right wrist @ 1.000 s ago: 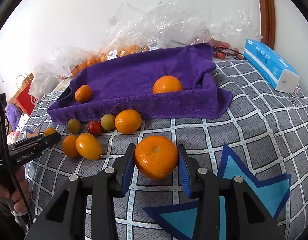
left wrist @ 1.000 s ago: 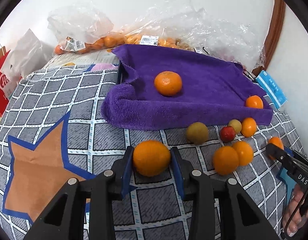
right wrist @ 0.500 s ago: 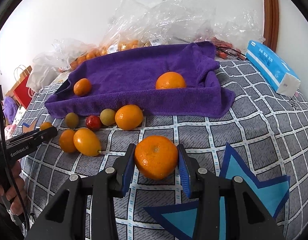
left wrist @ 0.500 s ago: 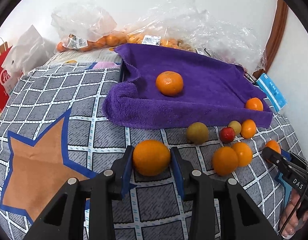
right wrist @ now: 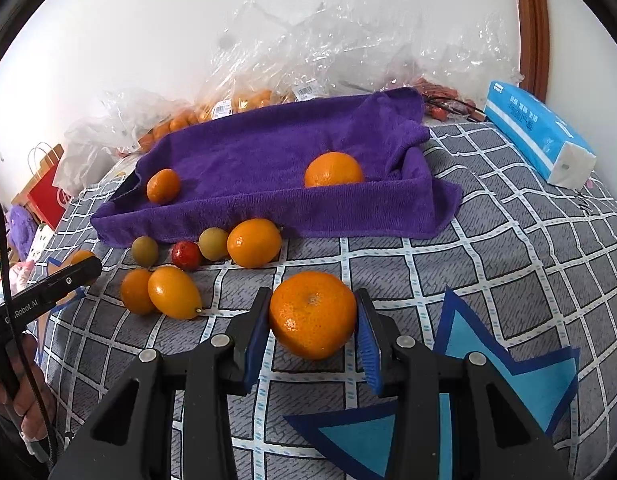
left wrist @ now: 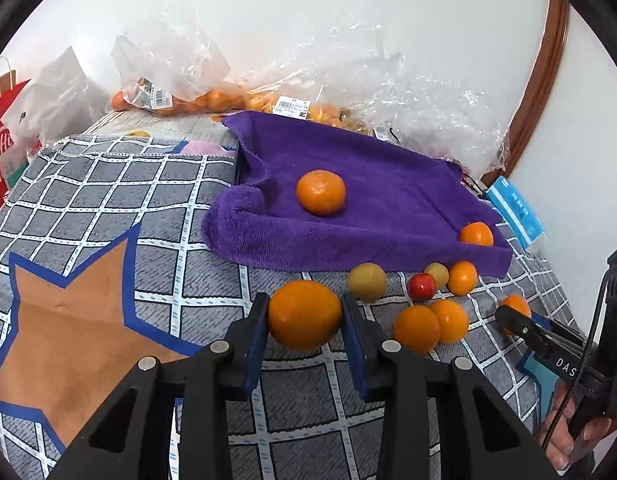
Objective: Organize fruits
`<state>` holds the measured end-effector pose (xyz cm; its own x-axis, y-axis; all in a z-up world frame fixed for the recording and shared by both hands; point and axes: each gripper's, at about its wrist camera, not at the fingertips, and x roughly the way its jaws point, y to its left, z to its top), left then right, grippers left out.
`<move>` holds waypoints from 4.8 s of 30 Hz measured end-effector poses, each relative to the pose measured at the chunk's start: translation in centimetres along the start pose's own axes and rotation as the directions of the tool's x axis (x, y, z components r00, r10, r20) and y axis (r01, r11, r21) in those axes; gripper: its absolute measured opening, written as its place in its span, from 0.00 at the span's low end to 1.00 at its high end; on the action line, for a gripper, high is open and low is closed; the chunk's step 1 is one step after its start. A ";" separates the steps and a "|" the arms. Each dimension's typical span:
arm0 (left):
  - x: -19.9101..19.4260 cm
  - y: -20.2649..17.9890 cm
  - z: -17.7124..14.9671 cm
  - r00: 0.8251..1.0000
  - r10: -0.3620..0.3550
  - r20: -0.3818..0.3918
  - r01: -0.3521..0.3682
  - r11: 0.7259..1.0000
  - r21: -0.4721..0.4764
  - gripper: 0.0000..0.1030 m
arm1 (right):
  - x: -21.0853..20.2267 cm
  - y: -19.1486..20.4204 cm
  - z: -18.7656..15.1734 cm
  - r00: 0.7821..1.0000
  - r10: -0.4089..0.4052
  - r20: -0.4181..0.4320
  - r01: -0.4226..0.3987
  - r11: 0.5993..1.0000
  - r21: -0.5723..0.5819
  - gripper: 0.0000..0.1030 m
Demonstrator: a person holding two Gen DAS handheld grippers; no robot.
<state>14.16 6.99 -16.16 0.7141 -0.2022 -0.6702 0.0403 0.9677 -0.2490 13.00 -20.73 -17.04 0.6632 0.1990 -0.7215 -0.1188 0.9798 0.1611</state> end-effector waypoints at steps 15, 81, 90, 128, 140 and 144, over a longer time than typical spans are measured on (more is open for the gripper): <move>-0.3 0.8 0.2 0.999 0.035 0.019 -0.034 0.999 -0.033 0.33 | -0.9 -0.4 -0.1 0.999 -0.007 0.046 0.007 1.000 0.016 0.39; 0.6 -2.9 12.8 0.973 -0.004 0.230 0.009 1.000 -0.024 0.33 | -0.5 1.6 13.5 0.960 0.140 0.242 -0.130 0.990 -0.060 0.39; 3.9 -1.9 10.6 0.984 0.012 0.179 -0.009 1.000 -0.021 0.33 | 4.1 -1.7 12.4 0.983 0.067 0.170 -0.068 0.998 0.005 0.39; 6.7 -4.7 8.1 0.993 -0.115 0.039 0.111 0.990 0.087 0.33 | 7.4 -2.2 10.5 0.995 -0.011 0.101 0.010 1.000 0.019 0.44; 7.3 -5.1 7.8 0.993 -0.118 -0.001 0.118 0.988 0.101 0.33 | 6.5 -2.5 10.7 0.987 -0.033 0.159 0.026 0.999 0.045 0.46; 7.6 -5.4 7.5 0.993 -0.119 -0.023 0.121 0.986 0.114 0.33 | 6.4 -3.0 10.7 0.986 -0.038 0.162 0.027 0.997 0.067 0.46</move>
<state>24.66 1.36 -14.65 0.6881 -0.3191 -0.6517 0.2058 0.9471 -0.2464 25.49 -22.60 -14.89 0.7783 0.1559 -0.6082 -0.0510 0.9812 0.1862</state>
